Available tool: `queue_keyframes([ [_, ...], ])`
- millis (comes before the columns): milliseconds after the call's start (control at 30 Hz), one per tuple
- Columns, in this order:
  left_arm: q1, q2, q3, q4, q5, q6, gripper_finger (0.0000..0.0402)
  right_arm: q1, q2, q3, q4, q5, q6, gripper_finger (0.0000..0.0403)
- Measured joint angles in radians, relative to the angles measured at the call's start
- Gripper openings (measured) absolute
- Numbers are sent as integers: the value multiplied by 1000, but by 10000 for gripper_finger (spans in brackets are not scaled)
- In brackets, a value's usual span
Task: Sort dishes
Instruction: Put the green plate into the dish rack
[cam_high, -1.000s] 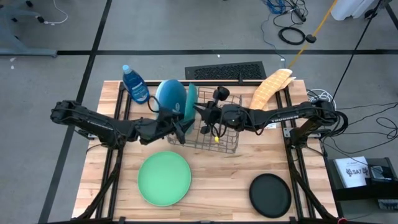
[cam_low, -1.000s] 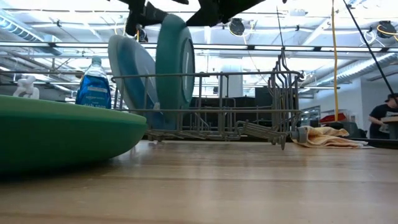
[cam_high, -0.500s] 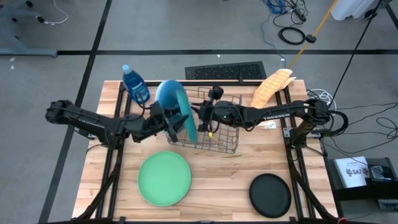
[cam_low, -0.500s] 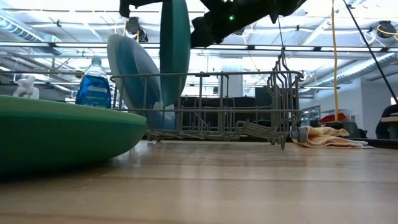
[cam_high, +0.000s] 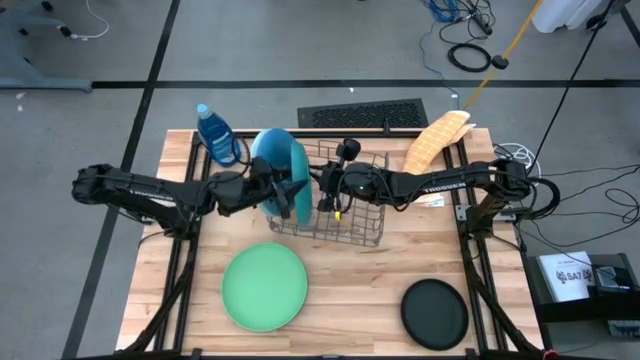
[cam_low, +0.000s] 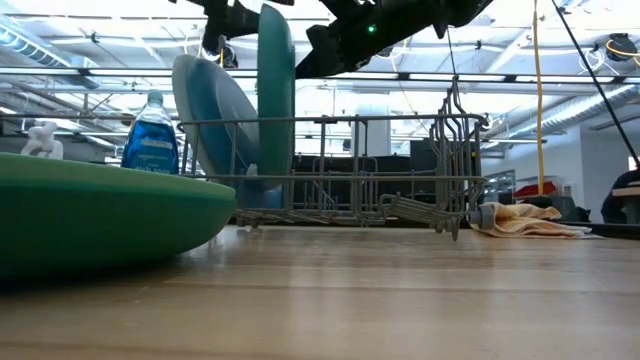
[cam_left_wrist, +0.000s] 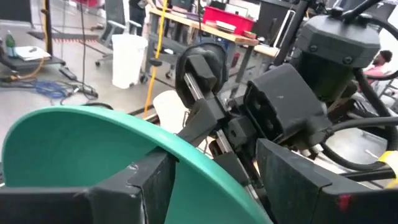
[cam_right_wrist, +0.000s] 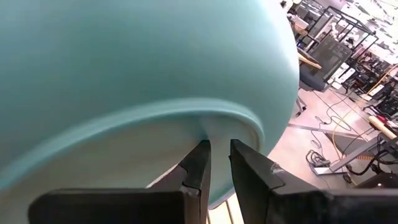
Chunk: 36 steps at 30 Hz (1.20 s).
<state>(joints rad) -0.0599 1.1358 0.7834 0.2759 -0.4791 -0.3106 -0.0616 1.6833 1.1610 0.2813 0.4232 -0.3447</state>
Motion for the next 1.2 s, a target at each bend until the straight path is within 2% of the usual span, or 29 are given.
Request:
queue_keyframes([
  [100,36,0,0,-14,89,-25,196,5,0,0,-2,4,2,54],
  [333,68,0,-1,-20,228,-13,105,31,-3,0,0,90,-9,54],
  [500,80,0,-1,-43,250,-16,50,38,-5,0,-3,113,-14,54],
  [633,86,0,-2,-48,284,-46,24,40,-5,0,-7,117,-14,55],
  [800,86,0,0,-28,296,-98,28,44,0,0,-15,76,-15,55],
  [1100,82,1,0,61,302,-181,113,45,0,1,-4,79,-38,55],
  [1200,79,1,0,69,292,-189,119,47,-5,1,-8,87,-42,55],
])
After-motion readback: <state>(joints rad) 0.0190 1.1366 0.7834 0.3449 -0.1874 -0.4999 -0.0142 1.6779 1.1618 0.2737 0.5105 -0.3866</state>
